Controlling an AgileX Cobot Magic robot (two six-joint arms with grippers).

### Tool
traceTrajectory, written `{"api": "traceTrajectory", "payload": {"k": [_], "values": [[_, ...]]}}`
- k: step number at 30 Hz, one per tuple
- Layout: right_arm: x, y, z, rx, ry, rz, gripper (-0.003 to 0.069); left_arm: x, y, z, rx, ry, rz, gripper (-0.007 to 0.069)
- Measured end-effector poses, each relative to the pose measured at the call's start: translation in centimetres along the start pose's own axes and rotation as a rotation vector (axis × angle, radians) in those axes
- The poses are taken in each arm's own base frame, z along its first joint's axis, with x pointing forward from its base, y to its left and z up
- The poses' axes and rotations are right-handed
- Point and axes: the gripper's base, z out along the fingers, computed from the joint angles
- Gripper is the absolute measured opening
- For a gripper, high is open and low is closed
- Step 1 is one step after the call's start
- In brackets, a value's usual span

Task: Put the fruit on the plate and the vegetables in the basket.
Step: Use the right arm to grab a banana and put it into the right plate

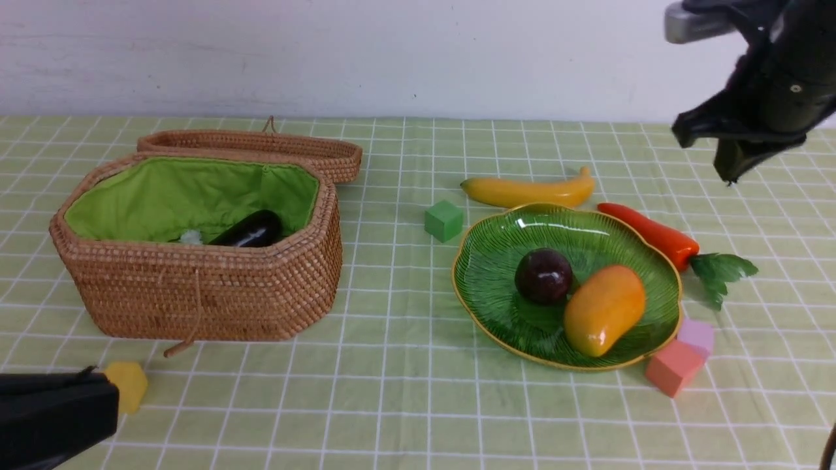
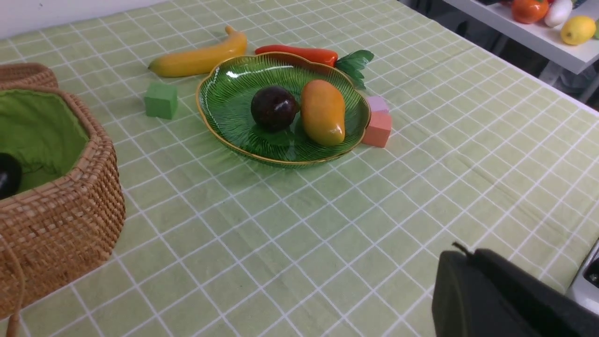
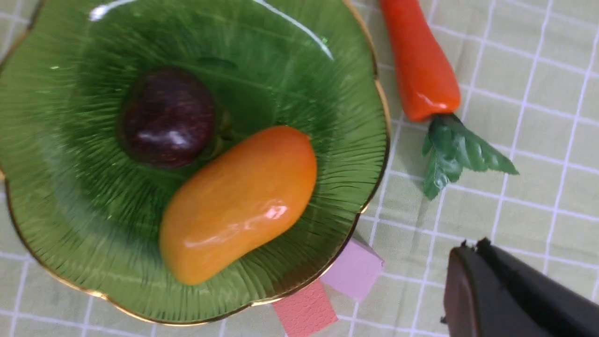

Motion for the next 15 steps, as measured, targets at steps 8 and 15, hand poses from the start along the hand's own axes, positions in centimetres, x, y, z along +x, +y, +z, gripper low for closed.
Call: {"api": "traceTrajectory", "payload": {"k": [8, 15], "values": [[-2.5, -1.0, 5.4, -0.219, -0.082, -0.026, 0.0108, 0.0, 0.0, 0.0, 0.001, -0.001, 0.000, -0.0008], [-7.1, -1.5, 9.8, -0.239, -0.180, 0.009, 0.0288, -0.1, 0.0, 0.0, 0.001, -0.009, -0.001, -0.0008]]}}
